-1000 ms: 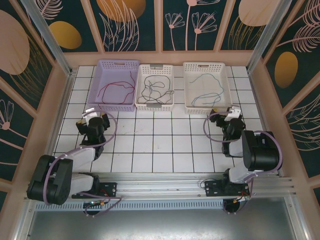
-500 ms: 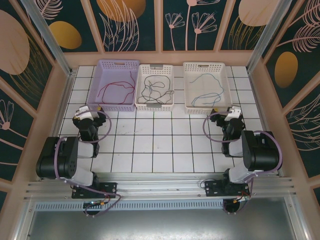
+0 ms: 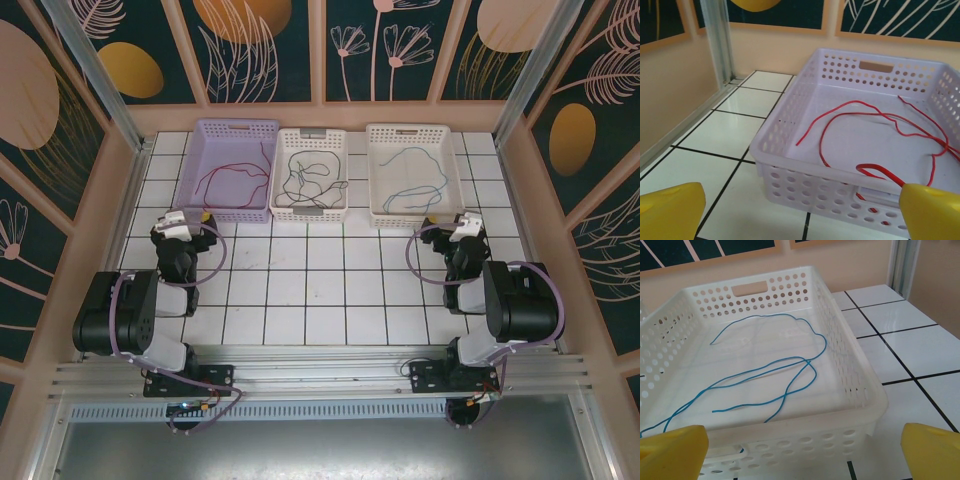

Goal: Untangle the cables

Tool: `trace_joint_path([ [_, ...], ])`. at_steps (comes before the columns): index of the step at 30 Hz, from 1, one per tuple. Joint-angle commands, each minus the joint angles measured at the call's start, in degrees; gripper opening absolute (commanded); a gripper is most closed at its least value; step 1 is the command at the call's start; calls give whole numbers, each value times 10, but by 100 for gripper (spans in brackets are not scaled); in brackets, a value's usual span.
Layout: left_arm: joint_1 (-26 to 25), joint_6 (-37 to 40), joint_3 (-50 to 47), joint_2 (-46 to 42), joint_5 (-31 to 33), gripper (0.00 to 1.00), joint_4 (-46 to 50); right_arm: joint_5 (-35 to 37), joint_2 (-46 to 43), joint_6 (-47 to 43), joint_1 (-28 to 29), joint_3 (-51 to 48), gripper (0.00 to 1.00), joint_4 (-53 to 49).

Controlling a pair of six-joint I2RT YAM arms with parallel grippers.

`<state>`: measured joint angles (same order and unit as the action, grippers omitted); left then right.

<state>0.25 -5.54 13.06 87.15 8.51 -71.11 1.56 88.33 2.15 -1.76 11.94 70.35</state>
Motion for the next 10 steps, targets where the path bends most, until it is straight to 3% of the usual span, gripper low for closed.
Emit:
trace_joint_path([
  [1, -3, 15, 8, -1, -29, 99, -11, 5, -2, -3, 1, 8, 99, 22],
  [10, 0, 12, 7, -2, -35, 99, -12, 5, -2, -3, 0, 9, 99, 21],
])
